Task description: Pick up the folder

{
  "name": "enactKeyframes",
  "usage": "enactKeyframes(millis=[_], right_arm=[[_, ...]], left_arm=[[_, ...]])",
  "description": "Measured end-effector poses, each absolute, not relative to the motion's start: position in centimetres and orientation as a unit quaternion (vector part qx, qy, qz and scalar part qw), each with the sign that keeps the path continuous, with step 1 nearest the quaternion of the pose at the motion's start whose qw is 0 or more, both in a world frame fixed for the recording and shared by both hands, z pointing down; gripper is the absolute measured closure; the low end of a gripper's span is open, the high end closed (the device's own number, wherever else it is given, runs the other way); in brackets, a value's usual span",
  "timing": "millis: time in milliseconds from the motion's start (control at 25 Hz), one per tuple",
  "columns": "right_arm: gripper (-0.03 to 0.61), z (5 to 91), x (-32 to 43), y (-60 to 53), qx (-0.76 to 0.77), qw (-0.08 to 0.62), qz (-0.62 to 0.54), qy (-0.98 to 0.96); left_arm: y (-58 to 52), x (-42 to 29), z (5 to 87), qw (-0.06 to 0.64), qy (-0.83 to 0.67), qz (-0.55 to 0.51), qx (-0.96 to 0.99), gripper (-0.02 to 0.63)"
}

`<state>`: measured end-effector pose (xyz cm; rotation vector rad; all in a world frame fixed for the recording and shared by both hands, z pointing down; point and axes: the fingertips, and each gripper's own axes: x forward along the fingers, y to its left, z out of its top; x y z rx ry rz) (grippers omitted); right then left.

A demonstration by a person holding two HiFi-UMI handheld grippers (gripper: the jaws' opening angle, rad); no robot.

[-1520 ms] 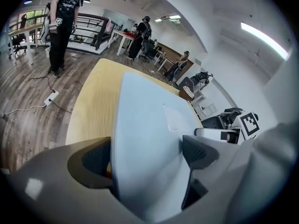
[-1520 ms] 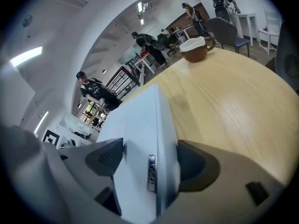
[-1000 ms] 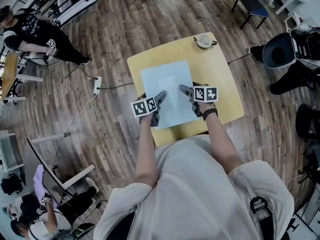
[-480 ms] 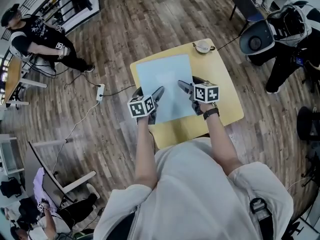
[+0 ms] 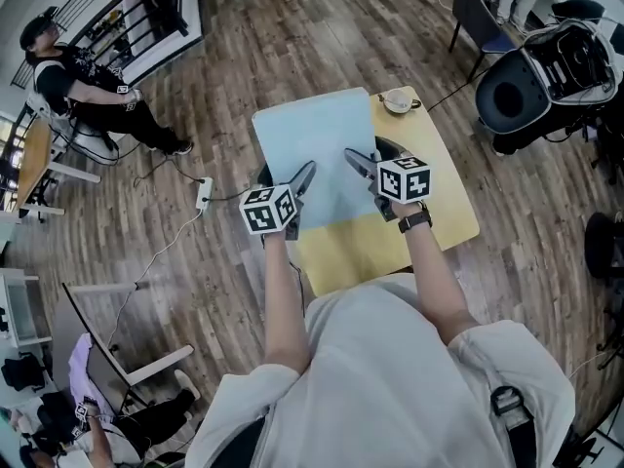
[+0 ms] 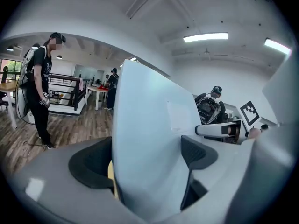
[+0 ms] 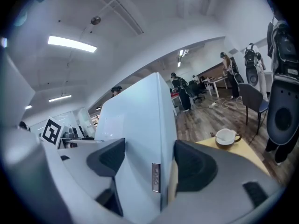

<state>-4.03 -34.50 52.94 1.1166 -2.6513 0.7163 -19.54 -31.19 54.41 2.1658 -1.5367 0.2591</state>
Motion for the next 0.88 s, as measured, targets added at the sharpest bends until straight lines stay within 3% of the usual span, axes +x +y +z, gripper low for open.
enactKeyframes(millis=[880], right_arm=[[0.233,38.4,-2.9,-34.4,0.409,0.020,0.079,-0.909]], left_arm=[[-32.1,-18.4,41.2,0.135,-0.567,0.026,0.812,0.140]])
